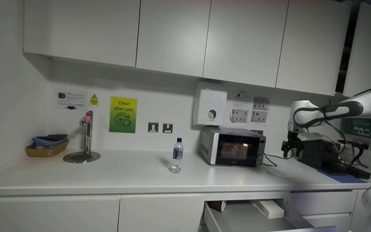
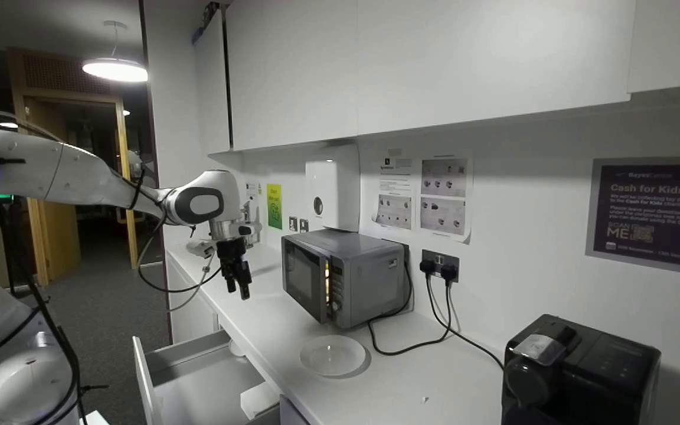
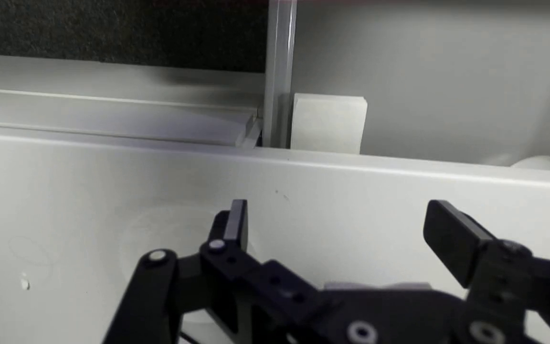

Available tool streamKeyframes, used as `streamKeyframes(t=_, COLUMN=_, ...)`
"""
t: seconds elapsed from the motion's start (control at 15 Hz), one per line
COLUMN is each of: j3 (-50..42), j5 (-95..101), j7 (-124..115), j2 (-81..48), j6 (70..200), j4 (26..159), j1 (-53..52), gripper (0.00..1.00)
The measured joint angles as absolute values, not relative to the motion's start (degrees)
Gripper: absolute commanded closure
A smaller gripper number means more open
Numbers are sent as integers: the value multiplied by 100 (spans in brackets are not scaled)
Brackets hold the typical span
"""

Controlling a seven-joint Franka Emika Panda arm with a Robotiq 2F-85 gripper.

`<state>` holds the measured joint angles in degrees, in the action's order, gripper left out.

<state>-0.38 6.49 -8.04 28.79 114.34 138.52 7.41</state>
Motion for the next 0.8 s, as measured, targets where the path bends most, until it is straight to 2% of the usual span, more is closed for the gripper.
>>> streamKeyframes(t=0.33, j3=-207, j5=682, j7=-801, j2=2198, j6=12221, j4=13310, j1=763, gripper=0)
streamKeyframes(t=0.8, j3=-332, j5=680, j7=-788, j2=1076, j6=12271, j4=11851, j1=752, gripper=0)
